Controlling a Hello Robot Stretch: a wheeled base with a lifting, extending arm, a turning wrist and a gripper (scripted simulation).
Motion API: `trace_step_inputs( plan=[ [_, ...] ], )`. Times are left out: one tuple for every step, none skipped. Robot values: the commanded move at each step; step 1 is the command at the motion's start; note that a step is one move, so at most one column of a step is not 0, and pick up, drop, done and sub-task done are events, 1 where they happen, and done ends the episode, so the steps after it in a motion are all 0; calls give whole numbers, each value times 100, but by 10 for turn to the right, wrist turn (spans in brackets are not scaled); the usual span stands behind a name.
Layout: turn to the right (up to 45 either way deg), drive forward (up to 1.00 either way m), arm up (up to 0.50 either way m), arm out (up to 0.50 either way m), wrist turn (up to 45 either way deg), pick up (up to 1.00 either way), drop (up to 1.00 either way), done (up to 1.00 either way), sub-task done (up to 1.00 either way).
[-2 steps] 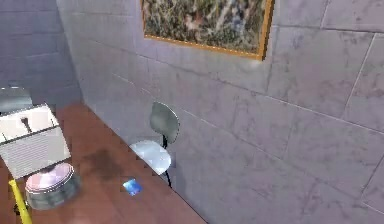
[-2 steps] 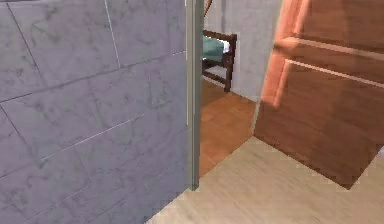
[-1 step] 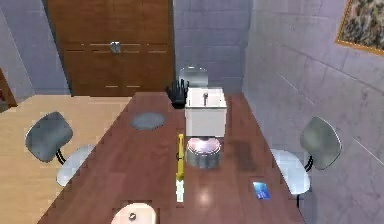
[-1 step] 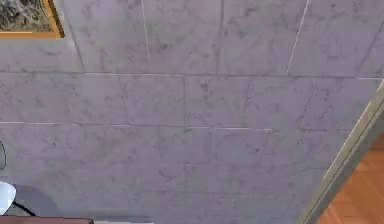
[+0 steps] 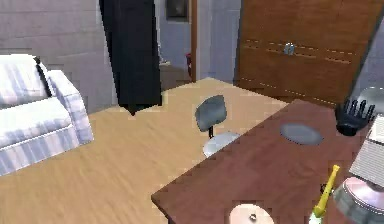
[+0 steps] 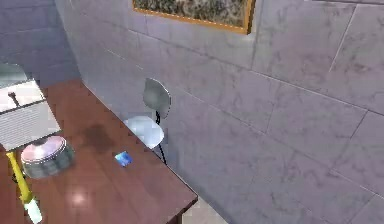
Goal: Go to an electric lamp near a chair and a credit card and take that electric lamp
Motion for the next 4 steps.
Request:
trace_step_inputs(
  plan=[
    [-420, 0, 0, 0, 0, 0, 0, 0, 0],
    [0, 0, 50, 0, 0, 0, 0, 0, 0],
    [0, 0, 36, 0, 0, 0, 0, 0, 0],
    [0, 0, 0, 26, 0, 0, 0, 0, 0]
  ],
)
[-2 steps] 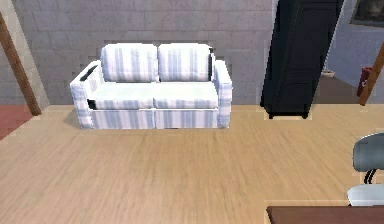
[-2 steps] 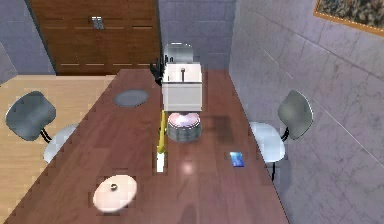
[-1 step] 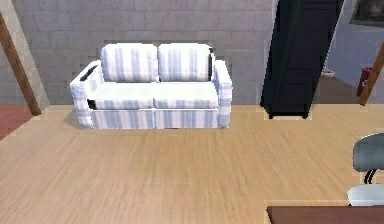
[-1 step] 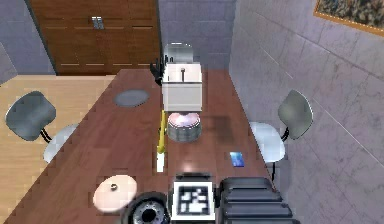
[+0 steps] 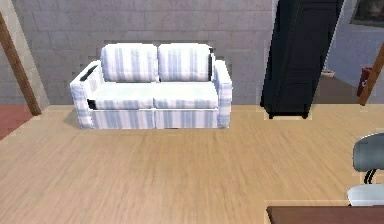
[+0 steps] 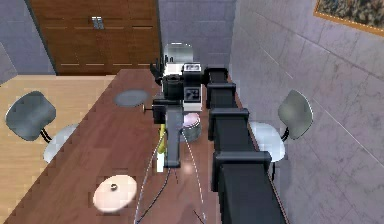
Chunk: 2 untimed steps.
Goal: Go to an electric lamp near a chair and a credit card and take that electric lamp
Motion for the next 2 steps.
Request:
trace_step_inputs(
  plan=[
    [0, 0, 0, 0, 450, 0, 0, 0, 0],
    [0, 0, 0, 0, 450, 0, 0, 0, 0]
  ],
)
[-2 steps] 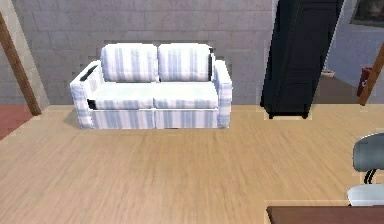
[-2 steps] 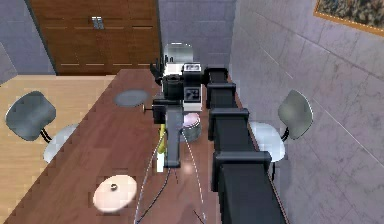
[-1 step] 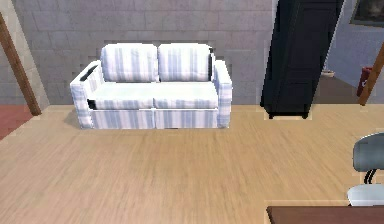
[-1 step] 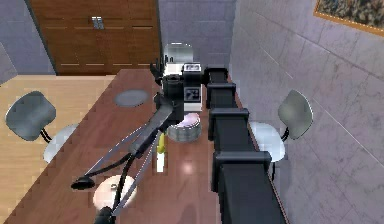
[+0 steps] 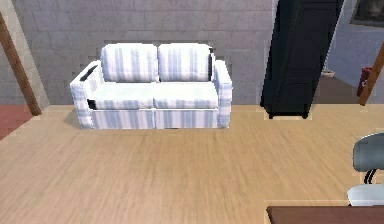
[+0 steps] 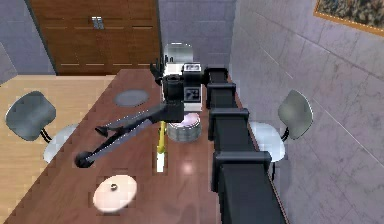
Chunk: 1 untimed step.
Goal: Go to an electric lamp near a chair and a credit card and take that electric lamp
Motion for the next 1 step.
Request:
trace_step_inputs(
  plan=[
    [0, 0, 0, 0, 450, 0, 0, 0, 0]
  ],
)
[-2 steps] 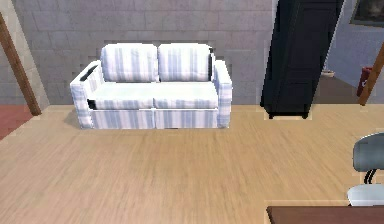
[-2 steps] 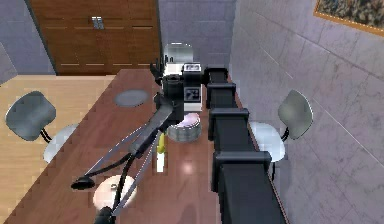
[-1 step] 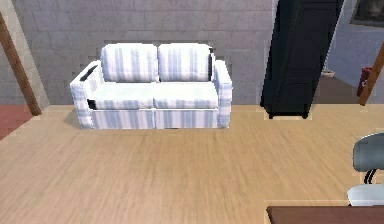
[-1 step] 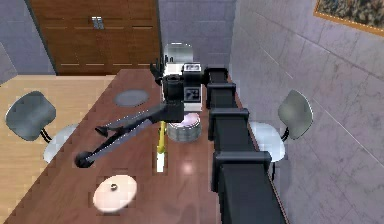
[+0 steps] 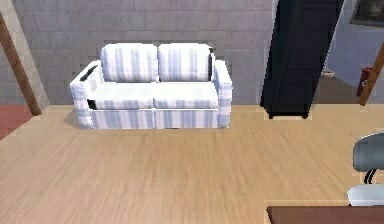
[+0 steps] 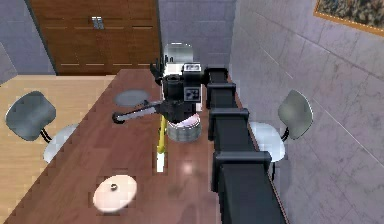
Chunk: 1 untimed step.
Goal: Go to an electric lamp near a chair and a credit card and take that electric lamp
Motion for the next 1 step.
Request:
trace_step_inputs(
  plan=[
    [0, 0, 0, 0, 180, 0, 0, 0, 0]
  ],
)
